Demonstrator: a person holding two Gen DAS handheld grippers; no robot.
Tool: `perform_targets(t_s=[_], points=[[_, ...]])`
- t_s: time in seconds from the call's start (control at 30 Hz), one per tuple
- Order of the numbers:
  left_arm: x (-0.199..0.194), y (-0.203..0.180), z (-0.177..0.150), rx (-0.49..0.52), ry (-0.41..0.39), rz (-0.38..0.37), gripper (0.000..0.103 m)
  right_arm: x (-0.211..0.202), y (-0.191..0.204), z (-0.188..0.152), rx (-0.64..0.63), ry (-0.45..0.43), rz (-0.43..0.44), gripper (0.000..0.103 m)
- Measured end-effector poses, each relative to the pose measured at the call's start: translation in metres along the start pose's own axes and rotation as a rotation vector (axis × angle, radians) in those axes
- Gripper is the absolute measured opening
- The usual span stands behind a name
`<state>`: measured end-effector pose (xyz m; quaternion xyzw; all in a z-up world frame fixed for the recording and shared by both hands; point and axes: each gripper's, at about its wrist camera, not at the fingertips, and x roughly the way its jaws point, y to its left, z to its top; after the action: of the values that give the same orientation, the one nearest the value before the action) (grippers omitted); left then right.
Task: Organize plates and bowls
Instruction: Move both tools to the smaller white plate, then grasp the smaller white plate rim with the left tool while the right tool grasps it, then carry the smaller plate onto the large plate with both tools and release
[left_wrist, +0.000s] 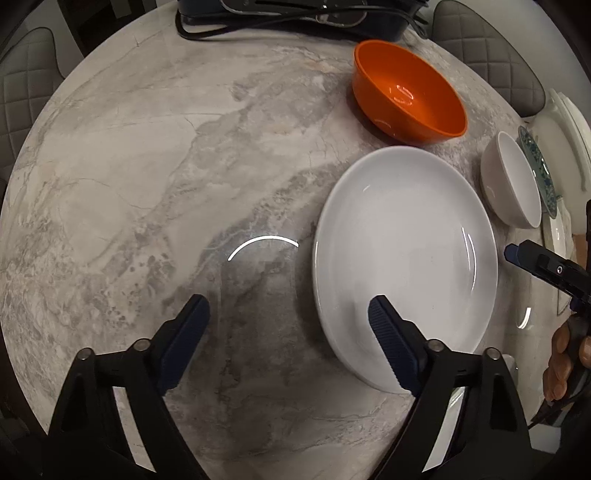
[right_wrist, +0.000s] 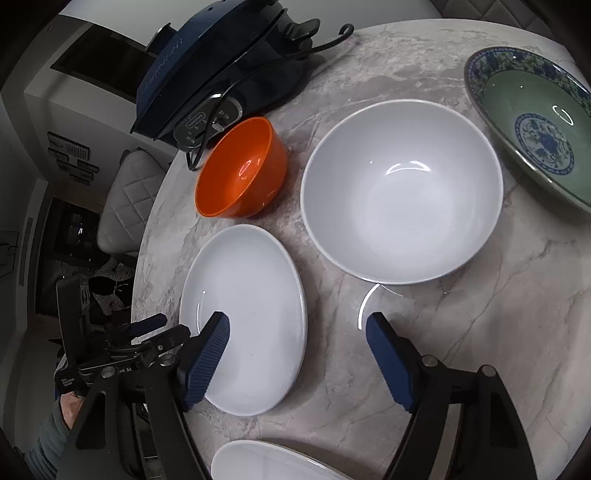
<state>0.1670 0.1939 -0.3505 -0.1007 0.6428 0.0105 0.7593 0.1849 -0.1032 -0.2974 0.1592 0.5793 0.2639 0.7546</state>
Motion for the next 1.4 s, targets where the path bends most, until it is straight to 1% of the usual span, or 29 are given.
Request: perform_targets(t_s=[0.03, 0.07, 0.23, 0.5, 0.53, 0.57, 0.6, 0.63, 0.67, 0.73, 0.8, 0.83, 0.87, 0.9, 1.0, 1.07, 1.13, 1.2, 1.23, 1.3, 1.4], points=[[0.005, -0.001, 0.000, -0.005, 0.019, 0.004, 0.079, 0.003, 0.000, 0.000, 0.002, 0.007, -0.002, 0.077], [0.006, -0.002, 0.000, -0.007, 0.017, 0.011, 0.079, 0.005, 0.000, 0.000, 0.004, 0.011, -0.002, 0.075], [0.008, -0.004, 0.004, 0.000, 0.018, 0.023, 0.078, 0.009, 0.000, 0.001, 0.005, 0.023, 0.004, 0.072], [0.013, -0.021, 0.013, 0.027, 0.011, 0.040, 0.076, 0.022, 0.001, 0.001, 0.005, 0.064, -0.012, 0.060], [0.013, -0.025, 0.014, 0.032, 0.006, 0.040, 0.072, 0.024, 0.002, 0.001, 0.001, 0.071, -0.017, 0.059], [0.012, -0.027, 0.015, 0.039, 0.000, 0.039, 0.066, 0.025, 0.003, 0.001, -0.002, 0.071, -0.019, 0.057], [0.012, -0.029, 0.016, 0.048, -0.002, 0.038, 0.062, 0.025, 0.004, 0.001, -0.004, 0.073, -0.020, 0.056], [0.014, -0.035, 0.020, 0.056, -0.003, 0.033, 0.055, 0.026, 0.005, 0.002, -0.003, 0.074, -0.023, 0.056], [0.013, -0.038, 0.022, 0.062, -0.004, 0.023, 0.045, 0.026, 0.006, 0.002, -0.004, 0.076, -0.028, 0.055], [0.014, -0.045, 0.027, 0.073, -0.002, 0.028, 0.035, 0.028, 0.007, 0.003, -0.009, 0.081, -0.032, 0.050], [0.016, -0.053, 0.034, 0.082, -0.002, 0.022, 0.033, 0.030, 0.009, 0.002, -0.019, 0.094, -0.037, 0.040], [0.017, -0.056, 0.036, 0.086, -0.001, 0.014, 0.031, 0.032, 0.010, 0.001, -0.025, 0.105, -0.038, 0.037], [0.019, -0.061, 0.037, 0.090, 0.000, 0.007, 0.030, 0.034, 0.012, 0.000, -0.033, 0.114, -0.040, 0.031], [0.020, -0.064, 0.038, 0.095, 0.001, 0.012, 0.030, 0.035, 0.014, -0.001, -0.041, 0.120, -0.042, 0.028], [0.021, -0.065, 0.039, 0.090, -0.003, -0.003, 0.029, 0.034, 0.012, -0.001, -0.029, 0.114, -0.040, 0.028], [0.021, -0.064, 0.040, 0.089, 0.000, -0.007, 0.023, 0.033, 0.008, 0.000, 0.000, 0.111, -0.031, 0.026], [0.021, -0.065, 0.040, 0.091, 0.000, -0.011, 0.022, 0.033, 0.006, 0.002, 0.006, 0.110, -0.042, 0.021], [0.021, -0.065, 0.041, 0.092, -0.003, -0.014, 0.021, 0.033, 0.006, 0.002, -0.011, 0.112, -0.078, 0.010], [0.020, -0.057, 0.037, 0.093, -0.005, -0.017, 0.021, 0.033, 0.007, 0.002, -0.014, 0.112, -0.086, 0.010], [0.020, -0.059, 0.038, 0.096, -0.006, -0.015, 0.021, 0.033, 0.007, 0.002, -0.018, 0.110, -0.099, 0.009], [0.016, -0.053, 0.031, 0.097, -0.005, -0.024, 0.019, 0.032, 0.008, 0.001, -0.019, 0.103, -0.123, 0.010]])
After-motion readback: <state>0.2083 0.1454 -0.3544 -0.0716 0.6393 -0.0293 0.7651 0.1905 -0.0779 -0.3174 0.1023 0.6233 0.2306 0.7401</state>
